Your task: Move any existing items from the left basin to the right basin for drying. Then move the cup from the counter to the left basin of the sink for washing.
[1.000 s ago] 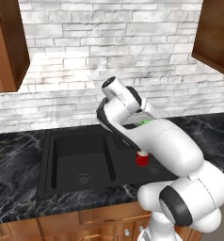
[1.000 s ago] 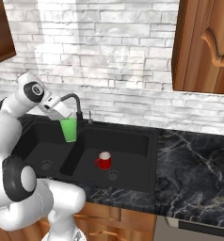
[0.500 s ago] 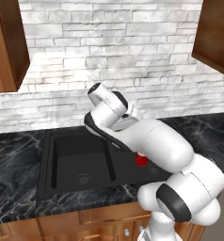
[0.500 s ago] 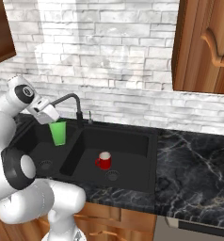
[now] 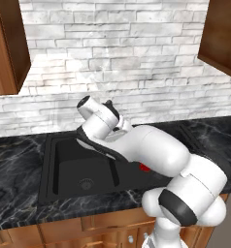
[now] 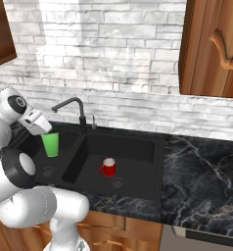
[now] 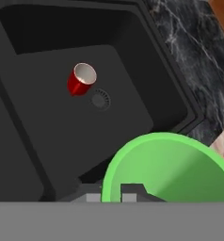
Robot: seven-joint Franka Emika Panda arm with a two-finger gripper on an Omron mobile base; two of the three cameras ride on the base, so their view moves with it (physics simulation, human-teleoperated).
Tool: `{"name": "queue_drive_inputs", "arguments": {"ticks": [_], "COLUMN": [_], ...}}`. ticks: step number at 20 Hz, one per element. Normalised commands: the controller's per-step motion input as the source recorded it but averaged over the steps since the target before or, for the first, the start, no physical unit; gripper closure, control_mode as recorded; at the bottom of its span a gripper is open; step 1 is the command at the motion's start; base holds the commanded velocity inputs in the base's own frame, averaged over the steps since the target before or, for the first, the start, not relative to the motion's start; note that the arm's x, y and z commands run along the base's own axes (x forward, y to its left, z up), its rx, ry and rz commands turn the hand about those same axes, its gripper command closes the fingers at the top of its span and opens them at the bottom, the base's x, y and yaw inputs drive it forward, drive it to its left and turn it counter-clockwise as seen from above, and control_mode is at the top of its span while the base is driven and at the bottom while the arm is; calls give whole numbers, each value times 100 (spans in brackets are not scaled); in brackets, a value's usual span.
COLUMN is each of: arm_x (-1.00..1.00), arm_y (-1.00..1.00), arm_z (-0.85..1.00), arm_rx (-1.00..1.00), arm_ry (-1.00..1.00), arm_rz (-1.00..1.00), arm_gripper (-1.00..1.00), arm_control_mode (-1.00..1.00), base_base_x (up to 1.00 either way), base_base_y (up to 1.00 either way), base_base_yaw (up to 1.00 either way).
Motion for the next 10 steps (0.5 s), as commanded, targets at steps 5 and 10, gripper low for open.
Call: {"name": "queue_drive_inputs", "arguments": {"ticks": [5, 10], "arm_x": [0, 2], "arm_y": [49, 42], "arm_z": [-34, -26], "arm_rx": [1, 2], "arm_ry": [0, 0], "arm_rz": [0, 0], "arm_gripper": [100, 100], "arm_control_mode": [-100, -100], "base_base_x": [0, 0], "base_base_y": [0, 0], "base_base_yaw": [0, 0]}}
